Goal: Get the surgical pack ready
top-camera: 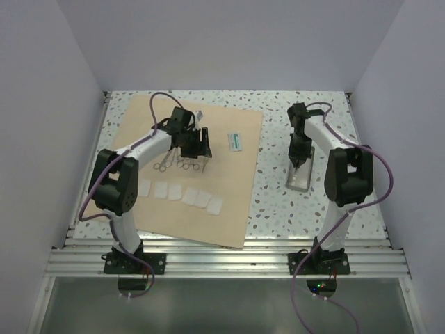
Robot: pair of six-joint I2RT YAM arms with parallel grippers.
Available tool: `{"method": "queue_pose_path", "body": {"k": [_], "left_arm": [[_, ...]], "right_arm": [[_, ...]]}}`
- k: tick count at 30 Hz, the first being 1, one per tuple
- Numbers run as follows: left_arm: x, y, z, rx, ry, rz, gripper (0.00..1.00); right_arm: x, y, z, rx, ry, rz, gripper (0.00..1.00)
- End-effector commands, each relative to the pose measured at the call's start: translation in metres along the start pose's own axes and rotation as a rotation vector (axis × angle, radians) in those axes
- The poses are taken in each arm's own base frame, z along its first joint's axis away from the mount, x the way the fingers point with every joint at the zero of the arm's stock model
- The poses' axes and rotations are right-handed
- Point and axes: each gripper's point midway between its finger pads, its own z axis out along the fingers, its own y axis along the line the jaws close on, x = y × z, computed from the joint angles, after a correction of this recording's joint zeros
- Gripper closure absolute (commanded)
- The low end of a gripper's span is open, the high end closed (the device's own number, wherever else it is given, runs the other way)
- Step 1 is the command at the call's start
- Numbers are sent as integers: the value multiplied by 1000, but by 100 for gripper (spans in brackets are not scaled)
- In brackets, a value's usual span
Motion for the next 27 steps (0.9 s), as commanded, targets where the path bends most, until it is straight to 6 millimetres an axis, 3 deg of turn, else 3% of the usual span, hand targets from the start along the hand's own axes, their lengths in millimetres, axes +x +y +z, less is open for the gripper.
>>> {"method": "queue_pose_path", "body": {"k": [1, 8, 13, 17, 18, 23, 27], "left_arm": [[-23, 10, 3, -86, -42, 49, 33], [-28, 17, 19, -136, -19, 65, 28], [-21, 16, 33, -171, 11, 96, 31], [-12, 17, 39, -192, 40, 101, 34], [-10, 19, 41, -200, 45, 101, 35], [-4, 19, 42, -219, 53, 112, 35], [-4, 27, 41, -260, 50, 128, 34]], "right_arm": [[-5, -14, 13, 59, 12, -41, 100], [-17, -18, 37, 77, 36, -56, 98], [-17, -13, 46, 55, 60, -66, 88], [-16, -10, 45, 33, 72, -69, 69], [-16, -9, 42, 24, 69, -68, 61], [-19, -6, 33, 1, 51, -68, 53], [-26, -7, 14, -15, 23, -65, 42]]}}
